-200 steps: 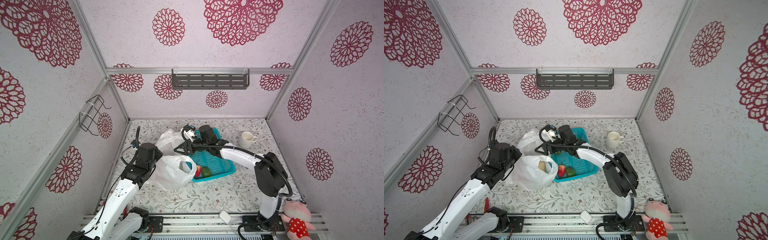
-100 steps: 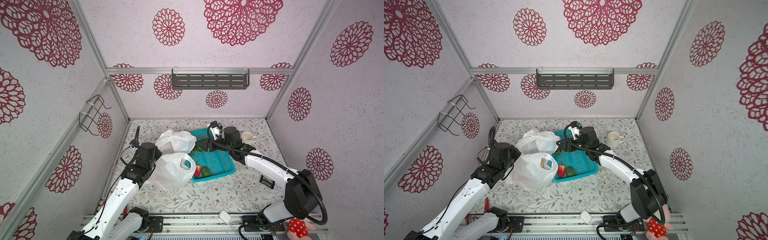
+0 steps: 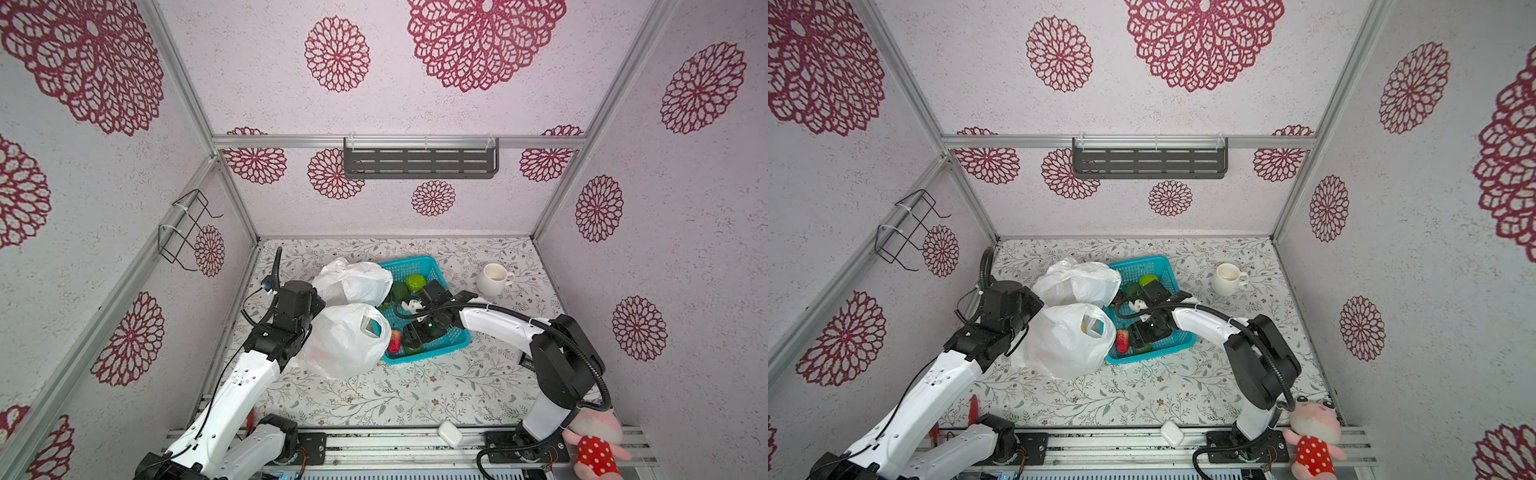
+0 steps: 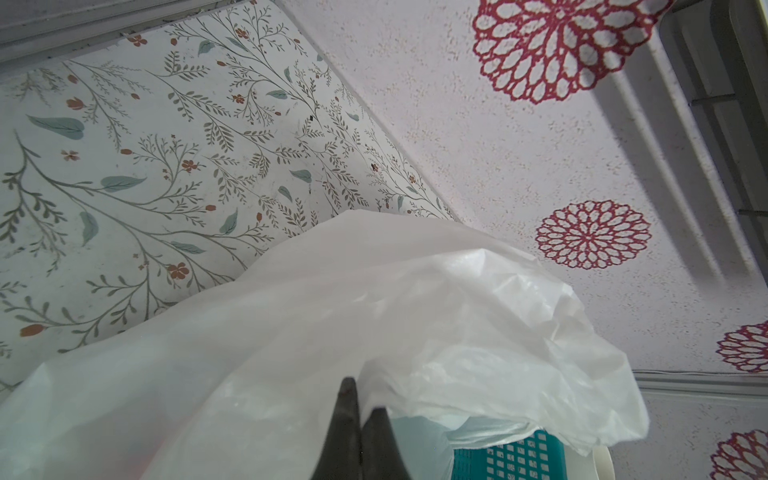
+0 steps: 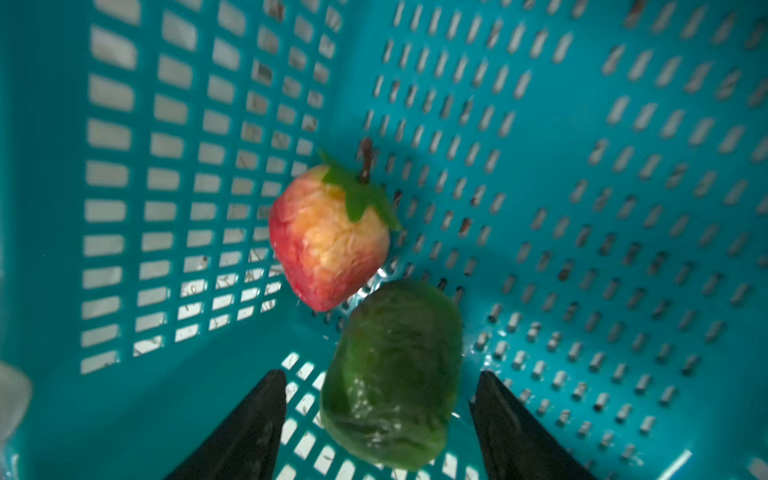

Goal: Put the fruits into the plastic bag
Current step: 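Grasp the dark green fruit in the basket with the right gripper, then lift the dark green fruit and carry it into the white bag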

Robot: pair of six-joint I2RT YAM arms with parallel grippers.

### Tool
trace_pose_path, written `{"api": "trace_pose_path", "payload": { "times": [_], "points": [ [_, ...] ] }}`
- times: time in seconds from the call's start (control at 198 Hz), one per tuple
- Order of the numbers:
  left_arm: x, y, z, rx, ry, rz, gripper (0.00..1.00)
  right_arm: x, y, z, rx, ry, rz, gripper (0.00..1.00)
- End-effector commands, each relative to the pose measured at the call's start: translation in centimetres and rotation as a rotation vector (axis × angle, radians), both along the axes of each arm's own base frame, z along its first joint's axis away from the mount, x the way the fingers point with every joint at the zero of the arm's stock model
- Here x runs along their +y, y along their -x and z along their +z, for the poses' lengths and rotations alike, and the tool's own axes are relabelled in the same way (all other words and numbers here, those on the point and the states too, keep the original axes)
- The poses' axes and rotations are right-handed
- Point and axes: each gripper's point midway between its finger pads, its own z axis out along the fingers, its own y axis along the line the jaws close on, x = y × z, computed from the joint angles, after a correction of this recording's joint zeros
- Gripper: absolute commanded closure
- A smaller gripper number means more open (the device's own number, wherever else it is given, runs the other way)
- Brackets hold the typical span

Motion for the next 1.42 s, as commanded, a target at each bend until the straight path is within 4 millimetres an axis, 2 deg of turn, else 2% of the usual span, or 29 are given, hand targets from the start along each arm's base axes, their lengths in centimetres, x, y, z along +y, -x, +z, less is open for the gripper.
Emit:
{"api": "trace_pose_path", "payload": {
  "times": [0.0, 0.101, 0.227, 0.42, 0.566, 0.677, 0.794, 0.89, 1.117, 1.304, 1.41],
  "points": [
    [-0.1, 0.0, 0.7, -0.019, -0.005, -0.008, 1.0, -0.2, 1.0, -0.5, 0.027, 0.075, 0.076, 0.27],
    [0.1, 0.4, 0.8, -0.025, -0.004, -0.001, 1.0, -0.3, 1.1, -1.2, 0.041, 0.113, 0.091, 0.28],
    [0.3, 0.7, 0.9, -0.035, -0.001, 0.006, 1.0, -0.8, 0.2, -1.6, -0.003, 0.15, 0.075, 0.31],
    [0.2, 0.7, 0.9, -0.037, 0.007, 0.004, 1.0, -0.6, -1.8, -1.3, -0.072, 0.149, 0.024, 0.47],
    [0.1, 0.7, 1.0, -0.038, 0.008, -0.002, 1.0, -0.8, -4.1, 0.7, -0.143, 0.118, -0.058, 0.55],
    [-0.1, 0.6, 0.9, -0.037, 0.009, -0.01, 1.0, -0.2, -6.5, 4.6, -0.256, 0.049, -0.11, 0.56],
    [-0.2, 0.6, 0.8, -0.035, 0.01, -0.017, 1.0, 2.6, -7.5, 9.8, -0.347, -0.111, -0.037, 0.56],
    [-0.3, 0.6, 0.7, -0.035, 0.012, -0.024, 1.0, 5.4, -7.0, 12.0, -0.341, -0.214, 0.076, 0.55],
    [-0.5, 0.7, 1.0, -0.053, 0.01, -0.049, 1.0, 11.2, -5.9, 13.3, -0.301, -0.334, 0.237, 0.55],
    [-1.0, 0.8, 1.1, -0.063, 0.013, -0.081, 1.0, 16.0, -3.0, 14.6, -0.292, -0.376, 0.433, 0.54],
    [-1.1, 0.9, 1.3, -0.066, 0.007, -0.094, 1.0, 18.1, -2.6, 14.2, -0.274, -0.401, 0.456, 0.53]
  ]
}}
